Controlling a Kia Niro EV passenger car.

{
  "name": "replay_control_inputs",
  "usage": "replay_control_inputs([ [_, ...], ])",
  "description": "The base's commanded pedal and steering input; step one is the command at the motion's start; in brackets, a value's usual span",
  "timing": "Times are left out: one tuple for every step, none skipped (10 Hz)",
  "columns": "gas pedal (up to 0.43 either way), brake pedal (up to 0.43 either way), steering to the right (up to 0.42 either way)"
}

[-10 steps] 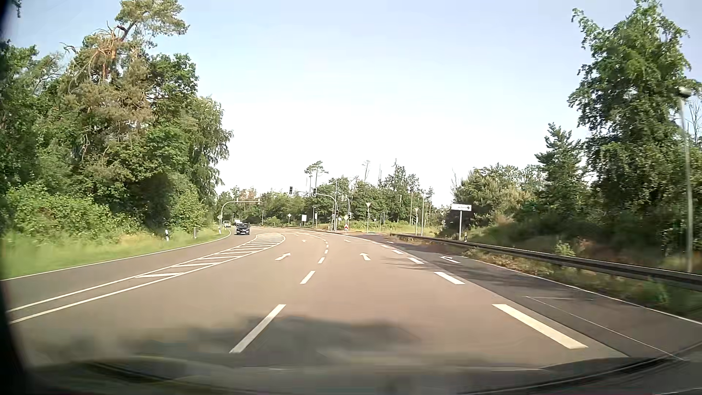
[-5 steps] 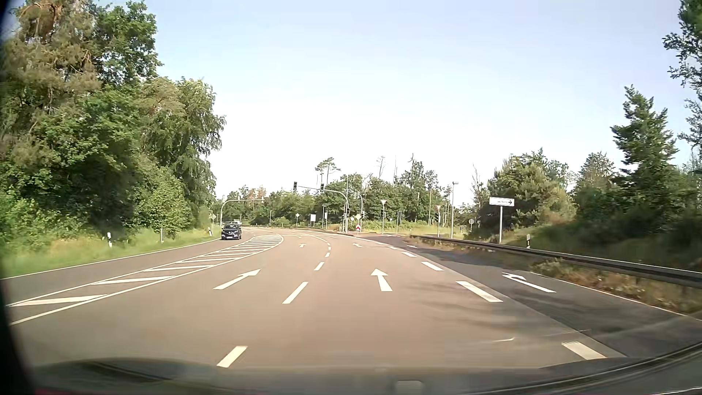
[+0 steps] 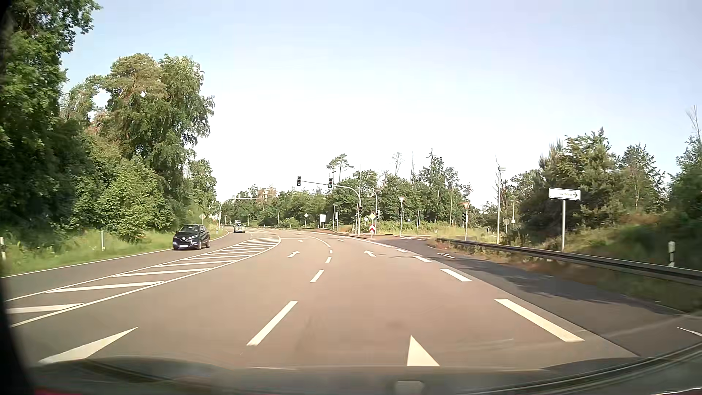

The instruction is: Follow the waypoints while adhering to traffic rules and regulations

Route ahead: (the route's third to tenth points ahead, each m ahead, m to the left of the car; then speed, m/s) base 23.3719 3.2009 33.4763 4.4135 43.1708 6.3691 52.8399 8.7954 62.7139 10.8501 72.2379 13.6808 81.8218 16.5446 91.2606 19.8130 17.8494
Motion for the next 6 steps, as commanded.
replay_control_inputs([
  [0.177, 0.03, -0.018],
  [0.177, 0.024, -0.018],
  [0.177, 0.03, -0.018],
  [0.177, 0.03, -0.018],
  [0.177, 0.03, -0.019],
  [0.177, 0.03, -0.019],
])
